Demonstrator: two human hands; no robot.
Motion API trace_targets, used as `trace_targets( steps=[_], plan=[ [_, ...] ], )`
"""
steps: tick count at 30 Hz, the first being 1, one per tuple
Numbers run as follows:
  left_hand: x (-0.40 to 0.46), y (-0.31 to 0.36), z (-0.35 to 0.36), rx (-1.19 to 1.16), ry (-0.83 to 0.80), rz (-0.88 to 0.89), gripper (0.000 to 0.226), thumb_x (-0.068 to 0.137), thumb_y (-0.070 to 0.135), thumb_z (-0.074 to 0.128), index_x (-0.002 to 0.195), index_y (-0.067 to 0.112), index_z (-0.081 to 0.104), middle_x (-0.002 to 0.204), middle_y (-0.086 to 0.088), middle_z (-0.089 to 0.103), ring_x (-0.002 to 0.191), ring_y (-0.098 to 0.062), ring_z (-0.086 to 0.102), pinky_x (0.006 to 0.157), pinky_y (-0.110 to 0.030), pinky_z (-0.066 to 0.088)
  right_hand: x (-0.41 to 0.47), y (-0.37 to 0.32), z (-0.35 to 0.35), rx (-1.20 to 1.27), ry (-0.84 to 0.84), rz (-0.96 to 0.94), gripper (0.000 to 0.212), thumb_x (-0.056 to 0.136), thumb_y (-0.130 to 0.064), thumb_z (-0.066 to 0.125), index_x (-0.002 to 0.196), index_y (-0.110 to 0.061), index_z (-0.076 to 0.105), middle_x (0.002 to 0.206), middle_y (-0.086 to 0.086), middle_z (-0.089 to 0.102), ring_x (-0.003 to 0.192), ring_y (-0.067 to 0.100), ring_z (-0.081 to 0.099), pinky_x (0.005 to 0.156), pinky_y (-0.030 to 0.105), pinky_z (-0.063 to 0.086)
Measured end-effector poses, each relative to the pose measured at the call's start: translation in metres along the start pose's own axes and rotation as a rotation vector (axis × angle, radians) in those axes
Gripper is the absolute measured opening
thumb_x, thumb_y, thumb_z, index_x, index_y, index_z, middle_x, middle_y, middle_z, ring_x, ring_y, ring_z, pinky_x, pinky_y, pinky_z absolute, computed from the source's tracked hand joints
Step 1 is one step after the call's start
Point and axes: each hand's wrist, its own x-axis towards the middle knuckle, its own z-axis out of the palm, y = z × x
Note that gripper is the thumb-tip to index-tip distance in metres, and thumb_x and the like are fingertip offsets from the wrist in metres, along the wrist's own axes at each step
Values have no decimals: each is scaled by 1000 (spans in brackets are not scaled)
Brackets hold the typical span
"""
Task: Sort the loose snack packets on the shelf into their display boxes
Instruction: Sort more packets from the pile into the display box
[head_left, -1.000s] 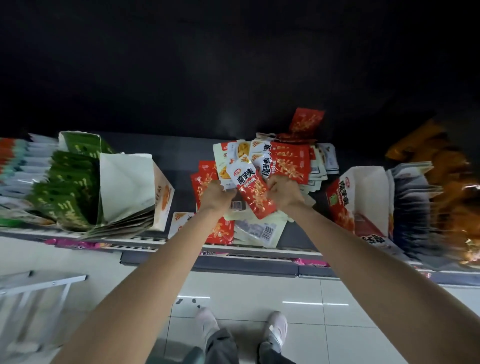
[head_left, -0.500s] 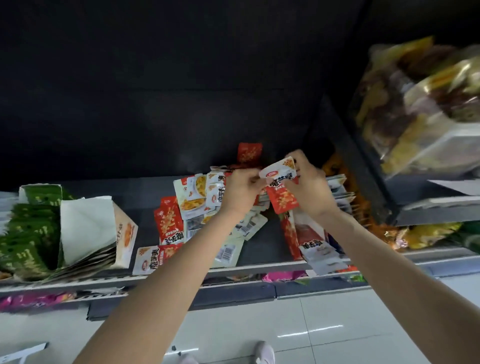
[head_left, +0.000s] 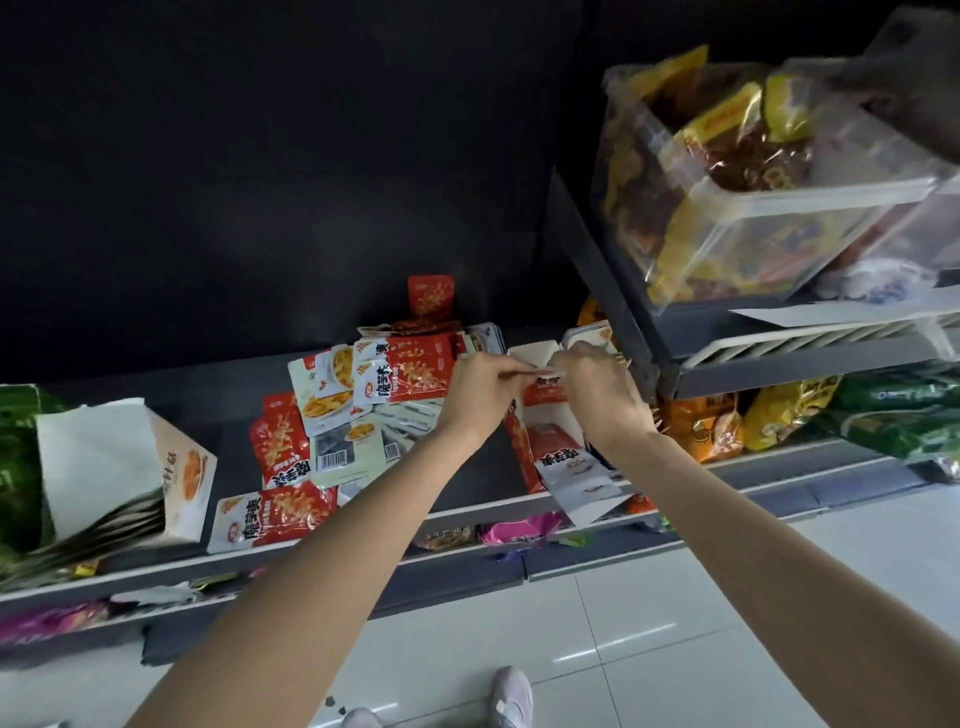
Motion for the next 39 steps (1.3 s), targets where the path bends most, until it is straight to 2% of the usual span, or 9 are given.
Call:
trace_targets(
  steps=[5, 9, 13, 19, 26, 29, 32, 35, 39],
  plan=[
    [-7, -11, 8, 170, -240, -57, 21, 88, 12, 60, 106, 12, 71, 105, -5, 72, 94, -17, 66, 86, -28, 50, 2, 18, 24, -157, -178, 43, 44, 87, 4, 47, 118, -23, 63, 111, 13, 65, 102, 33, 64, 84, 39, 54],
    [-15, -22, 7, 150, -384, -110, 25, 89, 11, 59, 113, 11, 66, 115, -5, 68, 104, -17, 63, 93, -28, 47, 1, 26, 36, -66, -415, 106, 36, 89, -2, 46, 113, -19, 66, 112, 8, 66, 101, 27, 63, 82, 32, 52],
    [-20, -33, -11, 68, -208, -185, 25, 93, 10, 51, 115, 11, 64, 110, 2, 65, 97, -9, 59, 81, -14, 40, 5, 15, 39, 78, -342, 91, 28, 90, -11, 49, 114, -12, 63, 117, 8, 65, 112, 25, 59, 96, 34, 47],
    [-28, -80, -61, 41, 126, -335, 25, 94, 4, 46, 112, 4, 63, 112, -10, 66, 101, -18, 61, 81, -20, 45, 26, -41, 62, 203, -243, -36, 38, 89, -5, 48, 125, -11, 56, 125, 7, 62, 119, 23, 55, 101, 30, 43],
    [-27, -151, -106, 209, -29, -492, 47, 98, 17, 43, 143, 14, 33, 150, -8, 33, 129, -27, 45, 98, -27, 40, 78, -96, 139, 1, -383, -137, 72, 95, -22, 50, 151, -25, 5, 159, 2, 1, 147, 24, 4, 118, 43, 18],
    [-21, -177, -110, 160, -136, -533, 50, 99, 19, 40, 147, 21, 25, 153, -6, 27, 110, -23, 58, 62, -7, 43, 106, -108, 165, -181, -419, -118, 80, 95, -21, 49, 149, -22, -11, 158, 1, -17, 146, 19, -13, 120, 43, 11],
    [-18, -187, -108, 98, -164, -537, 46, 99, 20, 40, 144, 20, 30, 148, -5, 37, 78, -7, 57, 55, -9, 41, 110, -110, 174, -307, -310, -88, 85, 88, -8, 59, 150, -15, 1, 156, 10, 5, 143, 28, 14, 115, 41, 26],
    [-18, -192, -106, 87, -137, -533, 41, 98, 15, 41, 139, 11, 39, 143, -7, 44, 101, -19, 61, 78, -19, 46, 106, -110, 176, -354, -253, -71, 76, 80, -10, 68, 142, -11, 24, 144, 14, 21, 131, 29, 26, 100, 41, 41],
    [-10, -183, -103, -90, -21, -536, 38, 94, 24, 52, 126, 3, 50, 122, -6, 57, 115, -22, 53, 91, -27, 41, 99, -116, 156, -204, -265, -54, 85, 75, -53, 67, 137, -9, 29, 137, 14, 25, 130, 30, 26, 97, 45, 42]
  ],
)
